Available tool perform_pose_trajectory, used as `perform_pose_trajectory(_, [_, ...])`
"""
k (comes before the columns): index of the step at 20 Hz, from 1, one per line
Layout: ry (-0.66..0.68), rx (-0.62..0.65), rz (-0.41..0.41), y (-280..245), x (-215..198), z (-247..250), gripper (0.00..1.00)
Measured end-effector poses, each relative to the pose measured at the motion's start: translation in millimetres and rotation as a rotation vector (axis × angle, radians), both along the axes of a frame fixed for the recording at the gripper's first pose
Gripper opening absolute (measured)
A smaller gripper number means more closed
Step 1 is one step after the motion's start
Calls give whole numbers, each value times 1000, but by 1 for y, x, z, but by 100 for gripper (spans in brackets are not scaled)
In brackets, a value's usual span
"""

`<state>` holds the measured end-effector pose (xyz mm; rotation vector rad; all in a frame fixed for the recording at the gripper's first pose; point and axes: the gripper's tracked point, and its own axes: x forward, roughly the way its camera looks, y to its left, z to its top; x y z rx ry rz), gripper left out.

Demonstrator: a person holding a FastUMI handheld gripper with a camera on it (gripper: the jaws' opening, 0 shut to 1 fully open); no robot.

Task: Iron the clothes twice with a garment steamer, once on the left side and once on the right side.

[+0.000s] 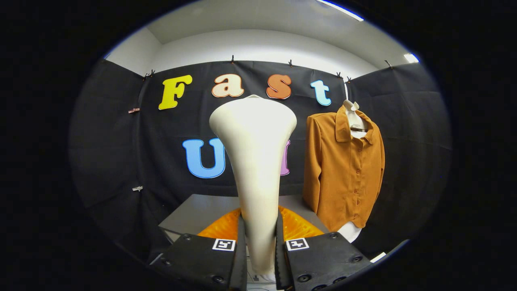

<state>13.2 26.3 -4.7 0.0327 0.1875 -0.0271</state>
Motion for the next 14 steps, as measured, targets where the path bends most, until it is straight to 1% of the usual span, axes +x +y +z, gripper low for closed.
perform_pose_trajectory(14, [-6, -9, 5, 2, -2, 3, 31])
